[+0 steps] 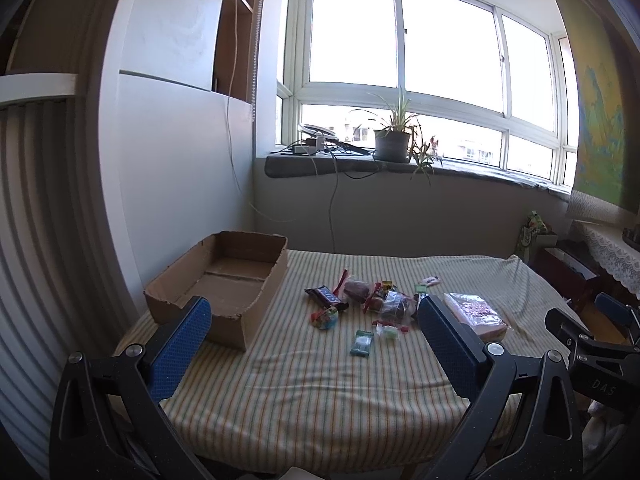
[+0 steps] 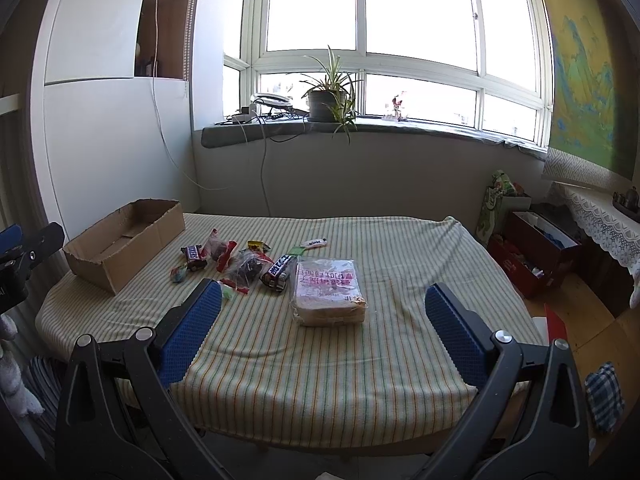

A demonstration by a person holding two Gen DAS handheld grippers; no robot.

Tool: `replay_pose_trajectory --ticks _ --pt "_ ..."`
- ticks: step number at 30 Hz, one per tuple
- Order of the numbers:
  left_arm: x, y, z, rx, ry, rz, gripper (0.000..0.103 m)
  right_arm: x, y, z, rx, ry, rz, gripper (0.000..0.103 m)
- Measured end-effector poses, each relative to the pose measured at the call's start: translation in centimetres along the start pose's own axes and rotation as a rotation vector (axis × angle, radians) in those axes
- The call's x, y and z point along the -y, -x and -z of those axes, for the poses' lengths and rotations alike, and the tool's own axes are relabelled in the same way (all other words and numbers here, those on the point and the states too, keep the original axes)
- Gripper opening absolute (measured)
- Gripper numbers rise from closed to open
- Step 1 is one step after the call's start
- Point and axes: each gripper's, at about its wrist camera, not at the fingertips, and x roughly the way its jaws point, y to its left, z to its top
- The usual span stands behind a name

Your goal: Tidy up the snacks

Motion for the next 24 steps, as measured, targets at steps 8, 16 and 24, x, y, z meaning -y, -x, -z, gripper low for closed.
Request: replay_pose_trajectory --ticks 8,16,24 --pt "0.0 0.04 0.0 0.002 0.001 0.002 0.102 0.01 0.02 0.18 -0.001 0.001 -0.003 0.103" --pt "0.13 0.12 0.04 0.002 0.003 0.005 0.102 -0.06 -0.04 0.26 0.001 0.001 -0.005 0.103" --pt "0.09 0.11 -0.02 0.004 0.002 0.004 0.102 -0.09 0.03 0.58 -0.002 0.001 -0.007 0.103"
